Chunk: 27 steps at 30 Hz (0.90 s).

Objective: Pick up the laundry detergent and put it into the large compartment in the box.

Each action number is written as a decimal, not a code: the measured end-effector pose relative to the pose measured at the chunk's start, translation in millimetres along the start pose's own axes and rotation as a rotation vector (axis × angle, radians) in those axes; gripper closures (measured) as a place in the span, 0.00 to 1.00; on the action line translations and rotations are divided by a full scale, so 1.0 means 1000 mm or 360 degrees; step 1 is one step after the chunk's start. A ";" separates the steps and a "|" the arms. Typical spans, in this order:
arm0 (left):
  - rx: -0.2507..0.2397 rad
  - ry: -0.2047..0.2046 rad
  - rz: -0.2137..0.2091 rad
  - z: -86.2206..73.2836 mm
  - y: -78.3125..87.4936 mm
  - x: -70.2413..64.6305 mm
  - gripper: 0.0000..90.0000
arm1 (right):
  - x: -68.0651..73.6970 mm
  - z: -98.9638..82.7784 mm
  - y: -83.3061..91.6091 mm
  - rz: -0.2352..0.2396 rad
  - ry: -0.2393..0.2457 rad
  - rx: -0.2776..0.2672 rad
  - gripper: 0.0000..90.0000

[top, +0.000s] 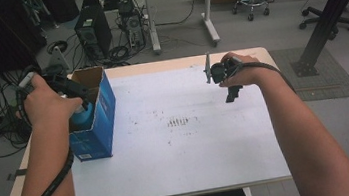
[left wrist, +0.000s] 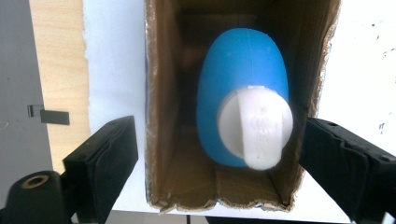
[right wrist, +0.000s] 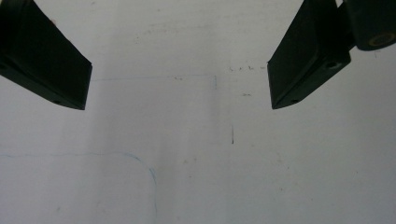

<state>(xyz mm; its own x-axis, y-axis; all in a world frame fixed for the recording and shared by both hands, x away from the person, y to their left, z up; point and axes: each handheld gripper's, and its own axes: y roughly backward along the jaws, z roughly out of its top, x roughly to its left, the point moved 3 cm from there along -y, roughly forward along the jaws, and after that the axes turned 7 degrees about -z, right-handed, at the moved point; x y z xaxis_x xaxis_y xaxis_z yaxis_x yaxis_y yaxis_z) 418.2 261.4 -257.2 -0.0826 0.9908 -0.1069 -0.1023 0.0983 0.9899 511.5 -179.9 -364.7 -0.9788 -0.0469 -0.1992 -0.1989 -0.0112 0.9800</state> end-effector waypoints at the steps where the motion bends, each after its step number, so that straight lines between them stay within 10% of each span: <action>1: -0.0004 0.0002 -0.0001 0.000 0.001 0.000 0.12 | 0.000 0.000 0.000 0.0000 0.0002 0.0000 0.07; 27: -0.0020 -0.0083 0.0004 -0.008 0.031 -0.019 0.00 | 0.002 -0.002 0.005 -0.0013 -0.0009 -0.0007 0.07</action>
<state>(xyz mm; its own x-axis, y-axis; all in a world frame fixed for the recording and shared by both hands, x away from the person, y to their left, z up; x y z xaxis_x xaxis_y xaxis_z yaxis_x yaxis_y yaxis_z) 408.3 244.8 -225.1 -0.0313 0.9946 -0.0989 -0.1144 0.0947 0.9889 509.1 -182.3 -360.3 -0.9775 -0.0413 -0.2069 -0.2064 -0.0162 0.9783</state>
